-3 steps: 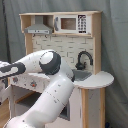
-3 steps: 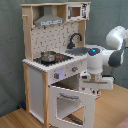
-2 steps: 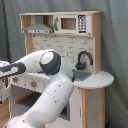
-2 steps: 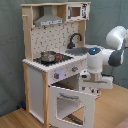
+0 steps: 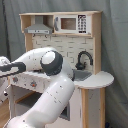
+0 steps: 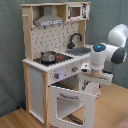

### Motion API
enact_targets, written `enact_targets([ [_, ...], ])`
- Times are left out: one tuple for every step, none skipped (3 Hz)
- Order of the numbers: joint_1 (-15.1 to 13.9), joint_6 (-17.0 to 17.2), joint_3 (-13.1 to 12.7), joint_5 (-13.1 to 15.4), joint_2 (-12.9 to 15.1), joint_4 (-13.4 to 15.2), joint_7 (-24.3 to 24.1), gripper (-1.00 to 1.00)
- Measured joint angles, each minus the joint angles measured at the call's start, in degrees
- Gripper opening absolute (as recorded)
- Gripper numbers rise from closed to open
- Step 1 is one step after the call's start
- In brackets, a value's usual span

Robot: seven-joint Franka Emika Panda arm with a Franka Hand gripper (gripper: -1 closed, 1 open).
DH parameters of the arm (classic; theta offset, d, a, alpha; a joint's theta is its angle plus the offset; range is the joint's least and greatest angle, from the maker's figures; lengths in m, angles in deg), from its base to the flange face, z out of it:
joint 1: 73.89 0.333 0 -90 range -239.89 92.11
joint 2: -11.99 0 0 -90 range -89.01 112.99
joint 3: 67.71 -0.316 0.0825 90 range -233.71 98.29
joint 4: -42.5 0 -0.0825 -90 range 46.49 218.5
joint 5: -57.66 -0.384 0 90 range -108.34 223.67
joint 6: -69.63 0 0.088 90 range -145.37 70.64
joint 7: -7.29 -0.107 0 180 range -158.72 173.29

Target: Play with the kitchen

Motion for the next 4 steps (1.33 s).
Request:
enact_targets([
  [0.27, 3.83, -2.4, 4.97, -0.07, 0.05, -1.83, 1.0],
  [1.23, 6.26, -3.13, 11.24, -0.52, 0.05, -2.77, 1.0],
  [1.88, 10.09, -3.5, 15.65, -1.14, 0.22, -2.85, 1.0],
  [2.44, 15.63, -4.52, 19.77, -1.65, 0.79, -2.66, 1.0],
])
